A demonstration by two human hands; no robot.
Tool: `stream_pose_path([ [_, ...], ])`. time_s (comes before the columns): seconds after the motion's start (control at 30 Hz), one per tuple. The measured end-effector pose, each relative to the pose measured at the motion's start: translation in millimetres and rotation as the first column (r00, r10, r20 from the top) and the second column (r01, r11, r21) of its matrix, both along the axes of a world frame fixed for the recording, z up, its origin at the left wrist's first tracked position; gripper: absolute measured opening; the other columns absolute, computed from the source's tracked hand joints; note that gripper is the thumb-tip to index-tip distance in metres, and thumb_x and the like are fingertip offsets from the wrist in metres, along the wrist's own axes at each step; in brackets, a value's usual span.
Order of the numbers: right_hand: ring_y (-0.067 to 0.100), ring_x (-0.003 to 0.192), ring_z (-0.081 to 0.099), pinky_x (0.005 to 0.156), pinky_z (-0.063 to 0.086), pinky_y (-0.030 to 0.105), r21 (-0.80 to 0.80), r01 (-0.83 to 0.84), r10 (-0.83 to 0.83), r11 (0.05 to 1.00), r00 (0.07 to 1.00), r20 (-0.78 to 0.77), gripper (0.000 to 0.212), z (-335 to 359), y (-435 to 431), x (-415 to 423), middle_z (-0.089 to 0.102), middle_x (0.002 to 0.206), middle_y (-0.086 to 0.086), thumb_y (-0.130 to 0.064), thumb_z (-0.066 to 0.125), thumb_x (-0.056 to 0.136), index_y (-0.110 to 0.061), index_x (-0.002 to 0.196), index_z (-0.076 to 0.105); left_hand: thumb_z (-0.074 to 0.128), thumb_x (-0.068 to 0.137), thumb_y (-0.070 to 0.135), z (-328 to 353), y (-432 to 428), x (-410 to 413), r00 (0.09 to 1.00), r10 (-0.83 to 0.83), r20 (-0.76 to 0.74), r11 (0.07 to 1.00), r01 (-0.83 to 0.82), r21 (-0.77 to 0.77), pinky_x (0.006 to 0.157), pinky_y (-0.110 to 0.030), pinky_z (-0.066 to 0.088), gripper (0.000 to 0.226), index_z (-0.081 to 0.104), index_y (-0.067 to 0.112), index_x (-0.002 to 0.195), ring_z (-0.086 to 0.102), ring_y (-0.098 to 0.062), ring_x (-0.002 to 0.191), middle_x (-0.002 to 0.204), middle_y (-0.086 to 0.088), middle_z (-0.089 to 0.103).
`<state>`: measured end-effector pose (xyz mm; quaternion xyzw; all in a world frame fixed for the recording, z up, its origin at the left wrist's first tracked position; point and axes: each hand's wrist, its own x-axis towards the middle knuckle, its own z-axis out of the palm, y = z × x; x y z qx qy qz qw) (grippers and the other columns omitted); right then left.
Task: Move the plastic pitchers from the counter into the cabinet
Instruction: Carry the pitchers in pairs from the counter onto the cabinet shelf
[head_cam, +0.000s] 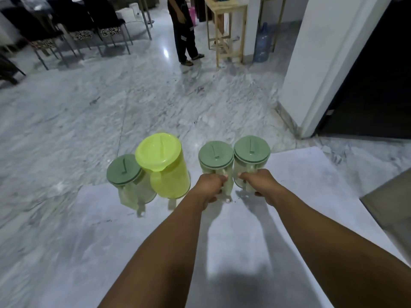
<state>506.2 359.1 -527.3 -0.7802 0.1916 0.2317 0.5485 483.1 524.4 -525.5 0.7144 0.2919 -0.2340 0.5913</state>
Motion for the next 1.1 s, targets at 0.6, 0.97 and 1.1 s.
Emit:
stream_pose_path([
  [0.6, 0.018, 0.048, 0.038, 0.05, 0.03, 0.027, 0.13, 0.241, -0.265, 0.962, 0.939, 0.219, 0.04, 207.1, -131.2, -260.2, 0.044, 0.059, 0.003, -0.051, 0.042, 0.095, -0.014, 0.078, 0.047, 0.051, 0.097, 0.04, 205.3, -69.8, -202.6, 0.903, -0.287, 0.319, 0.933, 0.34, -0.121, 0.064, -0.033, 0.054, 0.044, 0.063, 0.003, 0.119, 0.065, -0.024, 0.062, 0.083, -0.01, 0.068],
  [0.97, 0.017, 0.046, 0.041, 0.047, 0.035, 0.025, 0.041, 0.439, -0.423, 0.897, 0.83, 0.364, 0.032, 375.9, -312.7, -549.5, 0.046, 0.06, 0.003, -0.039, 0.04, 0.094, -0.015, 0.075, 0.05, 0.054, 0.096, 0.042, 352.1, -247.9, -388.8, 0.527, -0.661, 0.535, 0.596, 0.801, -0.052, 0.079, -0.037, 0.053, 0.041, 0.065, 0.007, 0.114, 0.07, -0.025, 0.07, 0.08, -0.008, 0.074],
  [1.1, 0.015, 0.045, 0.043, 0.047, 0.035, 0.024, 0.0, 0.546, -0.507, 0.838, 0.778, 0.37, 0.033, 413.3, -384.7, -665.1, 0.047, 0.061, 0.002, -0.041, 0.044, 0.092, -0.015, 0.074, 0.054, 0.053, 0.096, 0.043, 382.6, -333.4, -458.8, 0.345, -0.754, 0.56, 0.405, 0.914, -0.018, 0.07, -0.033, 0.053, 0.038, 0.066, 0.009, 0.108, 0.069, -0.025, 0.068, 0.08, -0.007, 0.071],
])
